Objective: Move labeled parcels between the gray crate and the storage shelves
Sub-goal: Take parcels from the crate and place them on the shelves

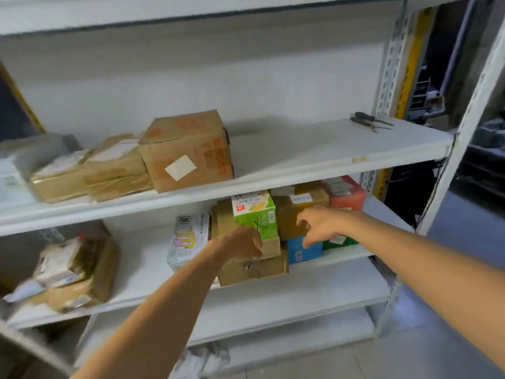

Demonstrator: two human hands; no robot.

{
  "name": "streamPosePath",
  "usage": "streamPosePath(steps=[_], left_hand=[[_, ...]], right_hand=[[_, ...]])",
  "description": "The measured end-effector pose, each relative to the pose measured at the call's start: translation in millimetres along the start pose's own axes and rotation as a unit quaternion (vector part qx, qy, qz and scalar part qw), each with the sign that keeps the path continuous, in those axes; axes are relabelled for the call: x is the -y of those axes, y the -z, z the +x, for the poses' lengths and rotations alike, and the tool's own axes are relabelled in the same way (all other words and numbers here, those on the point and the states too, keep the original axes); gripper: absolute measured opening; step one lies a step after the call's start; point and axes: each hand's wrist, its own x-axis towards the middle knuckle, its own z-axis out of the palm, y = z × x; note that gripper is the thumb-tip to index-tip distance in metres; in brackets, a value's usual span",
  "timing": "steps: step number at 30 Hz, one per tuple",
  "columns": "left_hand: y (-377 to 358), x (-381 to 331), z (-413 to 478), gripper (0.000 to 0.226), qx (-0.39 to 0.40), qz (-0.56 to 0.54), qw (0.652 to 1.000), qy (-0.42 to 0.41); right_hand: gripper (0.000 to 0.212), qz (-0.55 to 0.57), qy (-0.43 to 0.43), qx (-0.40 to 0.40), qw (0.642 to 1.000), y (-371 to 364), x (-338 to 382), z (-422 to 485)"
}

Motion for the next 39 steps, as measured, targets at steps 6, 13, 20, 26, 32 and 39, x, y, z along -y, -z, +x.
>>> streamPosePath(steps=[6, 13, 20, 26, 32, 39], left_hand=[[-0.7, 43.1, -15.2, 0.032, -0.028, 0.002, 0.998, 0.064], [8.3, 70.1, 8.7, 0.041, -0.064, -0.005, 0.992, 0.110], [14.8, 89.1, 53.2, 0.029, -0.153, -0.159, 0.968, 0.119], [5.0, 93.5, 72.1, 0.059, -0.144, -0.375, 0.912, 0.079], [4.3, 83.8, 73.8, 0.042, -0.130, -0.516, 0.841, 0.096], [-4.2, 62.5, 44.6, 0.037, -0.128, -0.559, 0.812, 0.113]], right_hand=[[0.061, -0.005, 0.022, -0.007, 1.000, -9.1, 12.6, 23.5], [0.067, 0.032, 0.008, -0.063, 0.998, -13.7, 14.0, 62.8], [0.047, 0.128, -0.006, -0.165, 0.978, -15.9, 21.2, 106.9], [0.037, 0.169, -0.001, -0.202, 0.965, -23.6, 24.1, 128.4], [0.037, 0.231, -0.008, -0.210, 0.950, -24.1, 25.9, 132.6], [0.032, 0.333, -0.083, -0.182, 0.921, -28.0, 36.3, 126.6]])
